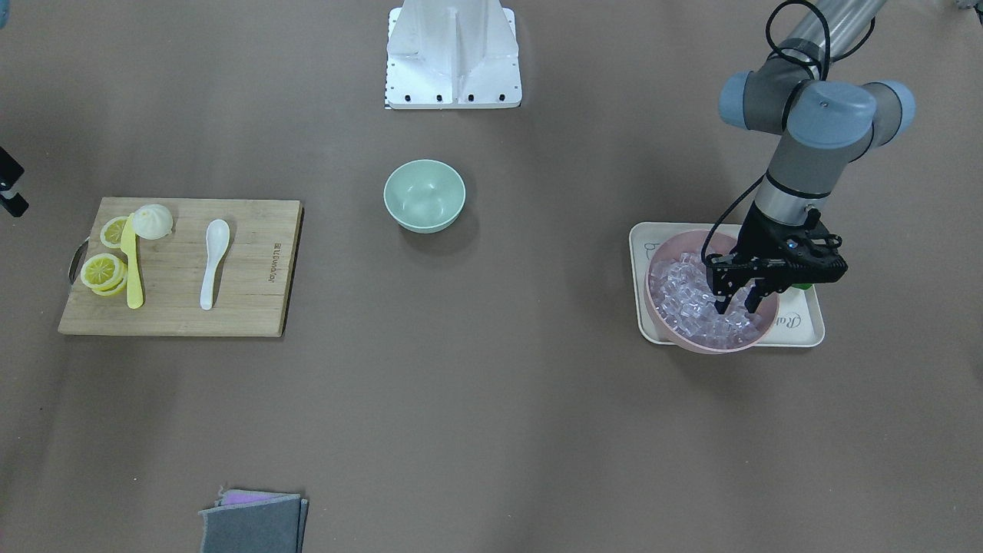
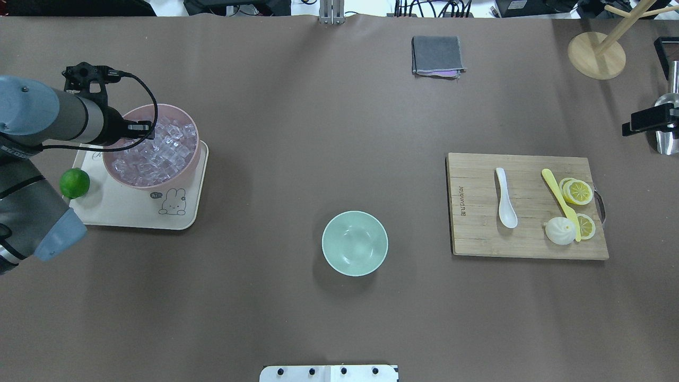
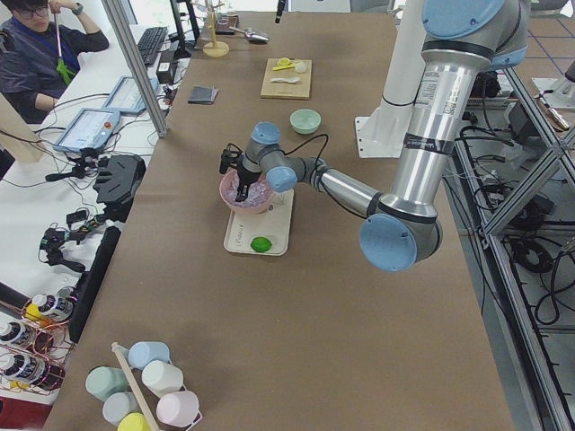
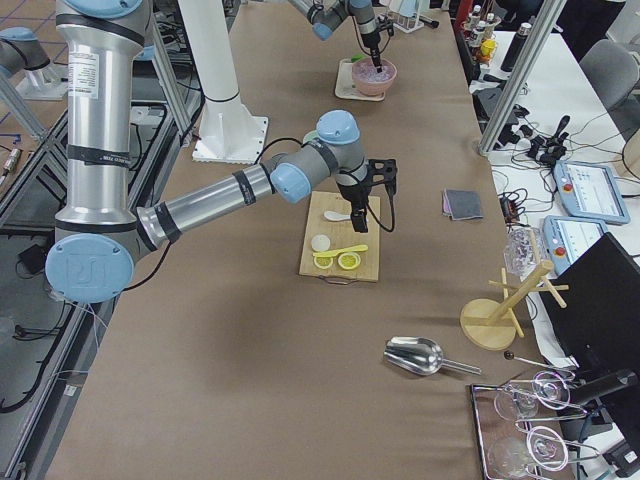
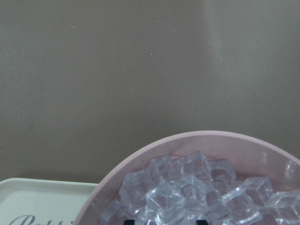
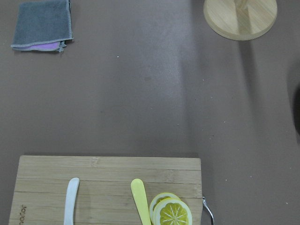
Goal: Put spoon and ice into bowl
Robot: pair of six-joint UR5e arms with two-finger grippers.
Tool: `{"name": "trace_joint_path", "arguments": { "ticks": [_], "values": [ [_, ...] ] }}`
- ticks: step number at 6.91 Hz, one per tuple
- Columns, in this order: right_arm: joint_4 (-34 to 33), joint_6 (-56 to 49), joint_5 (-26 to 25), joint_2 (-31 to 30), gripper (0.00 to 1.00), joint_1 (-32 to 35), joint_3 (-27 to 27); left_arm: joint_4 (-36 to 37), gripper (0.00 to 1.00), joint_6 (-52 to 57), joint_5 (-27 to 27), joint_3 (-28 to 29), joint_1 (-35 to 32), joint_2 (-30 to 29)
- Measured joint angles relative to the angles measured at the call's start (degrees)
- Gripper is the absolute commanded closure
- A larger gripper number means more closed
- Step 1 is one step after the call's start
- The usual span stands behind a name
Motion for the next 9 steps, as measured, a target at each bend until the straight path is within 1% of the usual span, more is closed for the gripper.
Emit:
{"name": "trace_joint_path", "arguments": {
  "ticks": [4, 8, 9],
  "values": [
    [0.0, 0.0, 0.0, 0.0, 0.0, 0.0, 0.0, 0.1, 0.47, 1.3, 0.0, 0.2, -0.2, -0.1],
    [0.0, 0.0, 0.0, -0.1, 0.0, 0.0, 0.0, 0.1, 0.47, 2.9, 0.0, 1.5, -0.8, -1.1],
    [0.0, 0.0, 0.0, -0.2, 0.0, 0.0, 0.0, 0.1, 0.51, 2.9, 0.0, 2.0, -0.8, -1.6]
  ]
}}
